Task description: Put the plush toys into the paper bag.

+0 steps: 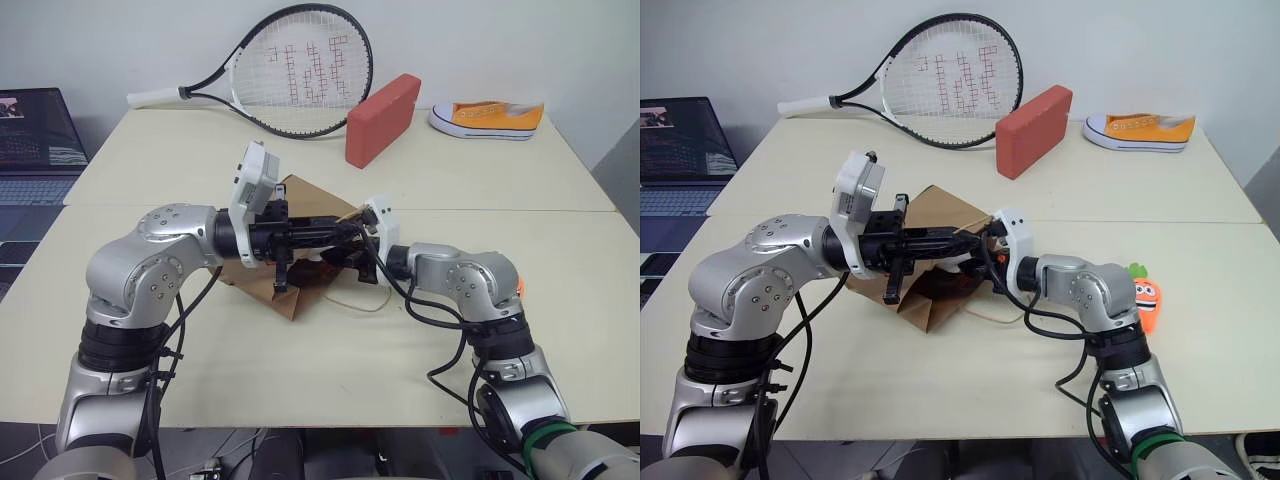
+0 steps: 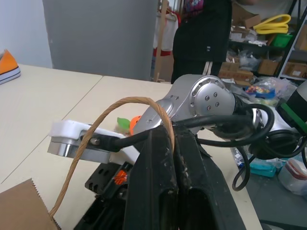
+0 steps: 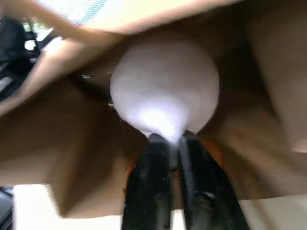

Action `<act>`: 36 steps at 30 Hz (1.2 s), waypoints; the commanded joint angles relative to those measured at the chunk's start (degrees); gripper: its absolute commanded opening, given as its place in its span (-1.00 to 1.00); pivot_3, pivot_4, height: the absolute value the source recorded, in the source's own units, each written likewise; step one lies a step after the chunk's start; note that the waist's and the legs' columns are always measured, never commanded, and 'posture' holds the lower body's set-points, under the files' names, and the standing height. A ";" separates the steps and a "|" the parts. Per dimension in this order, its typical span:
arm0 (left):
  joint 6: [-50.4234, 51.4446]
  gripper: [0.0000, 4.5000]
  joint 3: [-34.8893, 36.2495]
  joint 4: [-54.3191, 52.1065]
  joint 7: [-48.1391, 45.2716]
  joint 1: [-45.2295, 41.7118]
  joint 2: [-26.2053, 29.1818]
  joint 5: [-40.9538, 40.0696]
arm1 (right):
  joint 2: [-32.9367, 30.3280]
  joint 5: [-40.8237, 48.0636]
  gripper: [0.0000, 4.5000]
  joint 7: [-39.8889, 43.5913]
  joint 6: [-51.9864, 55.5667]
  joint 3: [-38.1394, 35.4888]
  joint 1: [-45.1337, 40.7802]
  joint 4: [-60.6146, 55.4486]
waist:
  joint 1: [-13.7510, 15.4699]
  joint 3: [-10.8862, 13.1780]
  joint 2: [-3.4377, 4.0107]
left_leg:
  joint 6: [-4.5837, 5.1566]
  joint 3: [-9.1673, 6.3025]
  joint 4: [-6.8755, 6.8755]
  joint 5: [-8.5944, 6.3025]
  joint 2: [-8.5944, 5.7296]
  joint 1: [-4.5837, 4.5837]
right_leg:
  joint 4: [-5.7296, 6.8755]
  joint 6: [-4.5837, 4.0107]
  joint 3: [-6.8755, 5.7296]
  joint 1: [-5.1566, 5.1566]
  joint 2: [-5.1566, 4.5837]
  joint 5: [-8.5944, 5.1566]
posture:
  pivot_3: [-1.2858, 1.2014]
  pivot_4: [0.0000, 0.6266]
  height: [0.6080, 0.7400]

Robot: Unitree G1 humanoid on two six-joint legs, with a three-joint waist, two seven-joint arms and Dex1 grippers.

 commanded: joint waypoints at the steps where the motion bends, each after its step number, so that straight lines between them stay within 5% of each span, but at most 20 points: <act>1: 0.00 -1.00 0.52 -2.22 -0.84 0.05 0.77 -1.10 | 1.59 -0.69 -0.21 -1.25 -2.80 -1.84 -0.24 -1.61 | -0.02 0.00 0.00 | 0.00 -0.01 0.00 0.00 0.00 0.01 | 0.01 0.00 0.00 0.00 0.00 0.00 | 0.03 -0.52 1.00; 9: -1.43 -1.00 1.88 1.13 0.34 -0.86 1.24 0.57 | -1.19 -2.35 0.99 -0.32 -3.47 0.68 2.81 -9.13 | 0.05 0.00 0.00 | 0.00 -0.02 0.00 0.00 0.00 0.00 | 0.01 0.00 -0.01 0.00 0.01 0.00 | 0.03 -0.52 1.00; 14: -3.42 -1.00 1.82 3.46 1.38 -1.62 0.73 2.68 | -6.61 -1.65 0.99 2.58 -1.98 1.29 4.27 -16.04 | 0.02 0.00 0.00 | 0.00 -0.01 0.00 0.00 0.00 0.01 | 0.00 0.00 0.00 -0.01 0.00 0.00 | 0.03 -0.52 1.00; 20: -3.80 -1.00 1.40 3.28 2.18 -1.36 -0.30 2.83 | -21.92 3.68 0.99 12.27 0.56 -2.68 7.58 -26.89 | 0.51 0.00 0.00 | 0.00 -0.02 0.00 0.00 -0.01 -0.06 | -0.07 0.00 -0.02 0.00 -0.01 -0.01 | 0.03 -0.52 1.00; 27: -4.35 -1.00 1.55 3.22 2.08 -0.67 -0.81 3.03 | -41.16 1.50 0.99 21.29 -8.23 -18.39 22.99 -31.26 | 1.20 0.00 -0.02 | 0.00 0.03 0.00 -0.01 -0.01 -0.04 | -0.10 0.00 0.00 0.01 -0.01 -0.03 | 0.03 -0.52 1.00; 36: -5.62 -1.00 0.53 2.84 2.14 0.34 -2.32 4.12 | -41.05 1.15 0.99 17.77 -7.68 -32.35 37.82 -23.18 | 1.42 0.00 -0.03 | 0.01 0.15 0.11 0.00 0.00 0.01 | -0.07 -0.25 0.11 0.07 -0.01 -0.17 | 0.03 -0.52 1.00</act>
